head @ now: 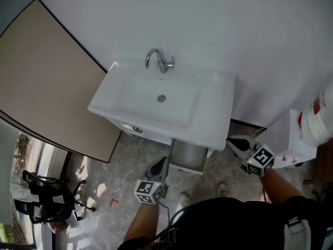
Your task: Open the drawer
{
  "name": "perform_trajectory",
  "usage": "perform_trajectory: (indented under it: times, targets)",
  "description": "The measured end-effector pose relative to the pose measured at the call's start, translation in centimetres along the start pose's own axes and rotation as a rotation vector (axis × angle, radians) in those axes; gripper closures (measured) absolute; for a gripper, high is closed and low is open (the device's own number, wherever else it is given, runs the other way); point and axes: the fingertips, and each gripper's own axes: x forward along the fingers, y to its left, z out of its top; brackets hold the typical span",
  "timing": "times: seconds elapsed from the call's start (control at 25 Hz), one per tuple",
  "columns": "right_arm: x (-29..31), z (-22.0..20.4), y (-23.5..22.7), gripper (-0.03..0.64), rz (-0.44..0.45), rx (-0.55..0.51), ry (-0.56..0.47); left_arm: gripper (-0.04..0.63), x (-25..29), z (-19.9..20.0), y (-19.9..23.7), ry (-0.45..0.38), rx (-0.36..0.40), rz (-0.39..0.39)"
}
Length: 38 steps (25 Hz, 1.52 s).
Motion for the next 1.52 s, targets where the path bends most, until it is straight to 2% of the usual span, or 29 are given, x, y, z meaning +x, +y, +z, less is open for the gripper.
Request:
perform_trajectory:
  times: [0.16, 0.32, 0.56, 0.88, 1.24, 1.52]
  targets:
    - [-1.8, 3.6, -0.6, 0.621, -0.017, 0.000, -0.019, 0.594, -1.0, 5.4, -2.3, -0.071, 0.055, -0.004]
    - [-2.9, 6.9, -0.7, 0.621, -0.035, -0.022, -0.036, 0.594, -2.1, 9.8, -3.9, -0.131, 0.058, -0.020]
    - [-4.4, 11.9, 0.3, 0.621, -0.027, -0.049, -0.065, 0.594, -4.1, 14.0, -6.7, -0.210, 0.059, -0.055]
    - [-6.1, 16.7, 0.1, 0.621, -0.028, -0.031, -0.100, 0.594, -6.6, 20.0, -7.6, -0.300, 0.086, -0.047]
    - [-6.7, 19.5, 0.3, 0.621, -0.006, -0.024, -0.121, 0.594, -8.1, 23.7, -8.3, -0.352, 0.084, -0.054]
    - [-7.3, 20.4, 0.4, 0.621, 0.003, -0.024, -0.139, 0.594, -8.7, 24.4, -8.7, -0.359, 0.089, -0.056]
